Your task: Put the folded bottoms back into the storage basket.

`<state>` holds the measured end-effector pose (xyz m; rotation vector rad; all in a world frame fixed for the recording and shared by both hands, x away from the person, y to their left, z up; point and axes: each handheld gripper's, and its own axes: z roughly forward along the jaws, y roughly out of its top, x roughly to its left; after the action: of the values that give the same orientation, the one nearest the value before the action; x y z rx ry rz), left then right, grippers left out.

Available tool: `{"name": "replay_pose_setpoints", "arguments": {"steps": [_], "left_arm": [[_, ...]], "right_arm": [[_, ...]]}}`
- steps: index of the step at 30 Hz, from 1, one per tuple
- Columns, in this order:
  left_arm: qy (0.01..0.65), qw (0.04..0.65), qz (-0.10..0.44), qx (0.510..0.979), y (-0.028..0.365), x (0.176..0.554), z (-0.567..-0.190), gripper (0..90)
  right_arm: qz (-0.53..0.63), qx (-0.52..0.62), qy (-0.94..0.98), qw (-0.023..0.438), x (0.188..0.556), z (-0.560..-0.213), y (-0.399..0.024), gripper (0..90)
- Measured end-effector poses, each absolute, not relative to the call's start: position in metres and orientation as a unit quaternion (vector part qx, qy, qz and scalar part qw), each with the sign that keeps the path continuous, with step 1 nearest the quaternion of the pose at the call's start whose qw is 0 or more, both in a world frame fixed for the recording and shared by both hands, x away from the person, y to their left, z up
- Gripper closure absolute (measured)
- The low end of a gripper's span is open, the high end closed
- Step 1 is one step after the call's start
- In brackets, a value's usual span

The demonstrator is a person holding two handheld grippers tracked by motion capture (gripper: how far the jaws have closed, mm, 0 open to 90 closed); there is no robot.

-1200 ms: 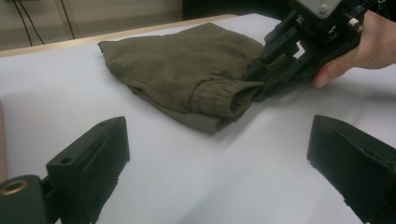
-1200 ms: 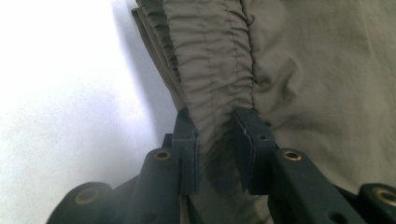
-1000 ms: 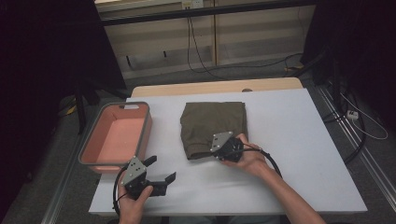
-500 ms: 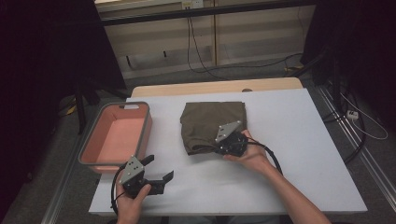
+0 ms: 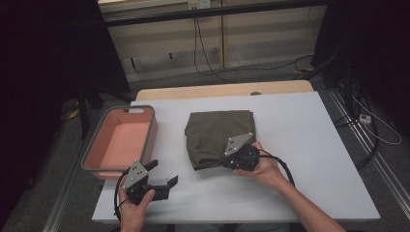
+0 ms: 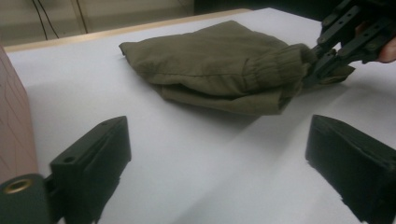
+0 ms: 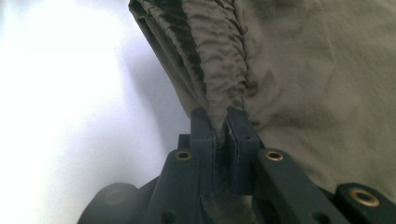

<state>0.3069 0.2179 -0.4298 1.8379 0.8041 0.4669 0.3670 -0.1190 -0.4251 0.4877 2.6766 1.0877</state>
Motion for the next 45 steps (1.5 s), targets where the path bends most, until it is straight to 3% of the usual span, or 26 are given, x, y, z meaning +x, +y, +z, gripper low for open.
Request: {"name": "replay_pose_setpoints", "arguments": {"steps": [12, 21, 25, 35, 42, 45], "left_arm": [[0.350, 0.509, 0.173, 0.767, 0.212, 0.314, -0.430, 10.7], [0.347, 0.522, 0.124, 0.769, 0.206, 0.321, -0.417, 8.6], [0.340, 0.517, 0.134, 0.774, 0.203, 0.324, -0.411, 6.6], [0.324, 0.504, 0.126, 0.791, 0.177, 0.355, -0.398, 6.4], [0.304, 0.483, 0.153, 0.807, 0.164, 0.385, -0.395, 5.7], [0.318, 0.477, 0.137, 0.808, 0.162, 0.400, -0.397, 3.9]], "right_arm": [[0.374, 0.147, 0.911, 0.096, 0.350, -0.423, -0.112, 83.6], [0.384, 0.142, 0.909, 0.083, 0.342, -0.422, -0.110, 83.6], [0.389, 0.136, 0.908, 0.080, 0.339, -0.423, -0.109, 83.6], [0.391, 0.124, 0.909, 0.073, 0.326, -0.421, -0.107, 83.6], [0.389, 0.117, 0.911, 0.069, 0.319, -0.423, -0.105, 83.6], [0.393, 0.116, 0.910, 0.066, 0.318, -0.422, -0.105, 83.6]]}}
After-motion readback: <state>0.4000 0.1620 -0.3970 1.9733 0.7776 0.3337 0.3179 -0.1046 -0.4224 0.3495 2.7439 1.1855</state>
